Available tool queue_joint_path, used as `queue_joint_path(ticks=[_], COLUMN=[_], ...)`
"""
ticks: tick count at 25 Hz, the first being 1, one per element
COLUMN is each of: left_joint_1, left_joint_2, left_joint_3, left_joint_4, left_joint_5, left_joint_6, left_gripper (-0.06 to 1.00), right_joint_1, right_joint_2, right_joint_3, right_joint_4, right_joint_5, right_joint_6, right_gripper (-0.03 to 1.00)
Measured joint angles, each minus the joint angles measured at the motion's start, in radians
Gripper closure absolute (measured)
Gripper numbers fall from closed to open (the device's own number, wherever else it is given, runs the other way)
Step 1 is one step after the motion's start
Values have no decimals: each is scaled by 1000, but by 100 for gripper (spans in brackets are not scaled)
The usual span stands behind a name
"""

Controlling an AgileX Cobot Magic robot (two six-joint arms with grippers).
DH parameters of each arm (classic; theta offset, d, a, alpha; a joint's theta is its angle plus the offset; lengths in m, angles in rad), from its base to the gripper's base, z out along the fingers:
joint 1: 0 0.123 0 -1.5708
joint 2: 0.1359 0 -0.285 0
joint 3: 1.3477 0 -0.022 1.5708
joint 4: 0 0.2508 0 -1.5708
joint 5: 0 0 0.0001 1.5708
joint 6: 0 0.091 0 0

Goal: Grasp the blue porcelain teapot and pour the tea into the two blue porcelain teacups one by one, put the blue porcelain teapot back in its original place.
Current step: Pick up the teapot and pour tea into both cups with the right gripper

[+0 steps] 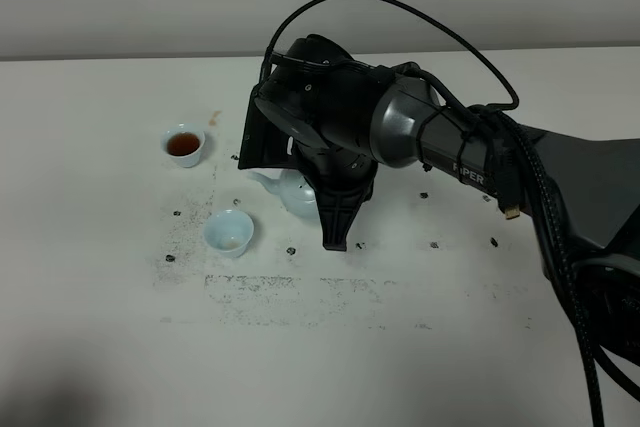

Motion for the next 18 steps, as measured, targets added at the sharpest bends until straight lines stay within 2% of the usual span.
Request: queue_joint_path(ticks=[4, 18], left_joint_1=[0, 0], left_joint_2=[0, 0], left_joint_3=[0, 0], left_joint_4=[0, 0], left_joint_5=[0, 0], left_joint_6=[0, 0], left_gripper=[26, 26], right_joint_1=[1, -1], right_joint_2=[0, 0], right_joint_3=[0, 0], right_joint_4=[-37, -41], right_joint_5=[-1, -1], right_joint_6=[-55, -81], right_gripper=[91, 91])
